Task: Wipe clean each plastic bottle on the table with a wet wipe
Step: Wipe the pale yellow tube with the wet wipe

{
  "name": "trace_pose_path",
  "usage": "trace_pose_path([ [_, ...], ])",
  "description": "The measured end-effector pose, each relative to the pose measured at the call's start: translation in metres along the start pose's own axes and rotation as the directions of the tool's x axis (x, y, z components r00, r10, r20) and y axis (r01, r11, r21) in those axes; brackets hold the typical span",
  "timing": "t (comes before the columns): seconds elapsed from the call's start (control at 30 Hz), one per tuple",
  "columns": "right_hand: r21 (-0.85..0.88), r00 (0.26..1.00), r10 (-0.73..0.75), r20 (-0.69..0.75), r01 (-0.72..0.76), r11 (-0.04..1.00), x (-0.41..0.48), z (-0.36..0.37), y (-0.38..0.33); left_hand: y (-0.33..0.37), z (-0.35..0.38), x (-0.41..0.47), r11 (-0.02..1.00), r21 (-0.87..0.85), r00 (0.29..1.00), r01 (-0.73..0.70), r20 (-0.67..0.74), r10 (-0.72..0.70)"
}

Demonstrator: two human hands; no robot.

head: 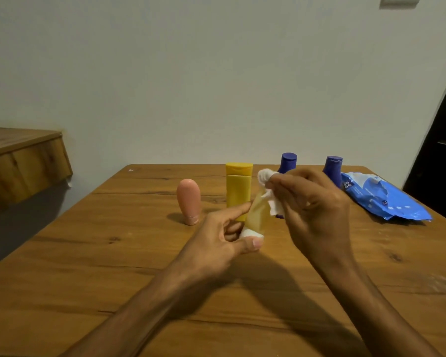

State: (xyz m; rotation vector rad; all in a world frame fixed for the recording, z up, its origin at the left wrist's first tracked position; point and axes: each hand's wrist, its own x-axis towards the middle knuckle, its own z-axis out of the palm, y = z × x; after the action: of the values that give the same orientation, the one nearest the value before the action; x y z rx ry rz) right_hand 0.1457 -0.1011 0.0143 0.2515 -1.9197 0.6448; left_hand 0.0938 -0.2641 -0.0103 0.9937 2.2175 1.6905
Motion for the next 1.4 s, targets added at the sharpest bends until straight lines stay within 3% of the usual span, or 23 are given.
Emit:
trace_pose_path([
  [0.07,0.021,0.999,0.027,-0.016,-0.027,0.999,0.000,-0.001,0.001,-0.002,0.003,0.001,0.999,-0.050,1.000,0.018,0.011,-0.018],
  [0.2,-0.030,0.989,-0.042,0.144,0.046,0.998,-0.010,0.007,-0.006,-0.003,0.002,0.000,0.996,-0.080,1.000,0.025,-0.006,-0.026],
  [0.37,-0.020,0.998,0.029,0.058,-0.027,0.999,0.000,-0.001,0.000,-0.004,0.004,0.001,1.000,-0.027,1.000,0.014,0.015,-0.013],
  [0.53,-0.043,0.975,0.034,0.219,-0.025,0.999,-0.011,0.005,-0.012,-0.006,0.000,0.001,1.000,-0.005,1.000,0.029,0.013,-0.029],
  [0.7,-0.021,0.997,0.062,0.049,-0.061,0.998,-0.001,-0.007,-0.001,-0.005,0.005,0.001,1.000,0.024,0.997,0.020,0.074,-0.021],
  [0.97,0.032,0.956,-0.025,0.294,0.017,0.999,-0.013,0.006,-0.014,-0.002,-0.002,0.002,0.989,-0.147,0.997,0.032,-0.071,-0.043],
  [1.2,0.033,0.996,0.044,0.073,-0.046,0.998,-0.005,-0.001,-0.001,-0.002,-0.001,0.003,0.918,-0.391,0.996,0.075,0.079,-0.048],
  [1.33,0.091,0.981,-0.010,0.195,-0.008,0.996,-0.006,-0.001,-0.004,-0.005,-0.003,0.006,0.859,-0.502,0.995,0.098,0.057,-0.080],
  [1.4,0.093,0.987,0.025,0.158,-0.040,0.995,-0.004,-0.002,0.000,-0.005,-0.004,0.007,0.844,-0.527,0.994,0.100,0.089,-0.062],
])
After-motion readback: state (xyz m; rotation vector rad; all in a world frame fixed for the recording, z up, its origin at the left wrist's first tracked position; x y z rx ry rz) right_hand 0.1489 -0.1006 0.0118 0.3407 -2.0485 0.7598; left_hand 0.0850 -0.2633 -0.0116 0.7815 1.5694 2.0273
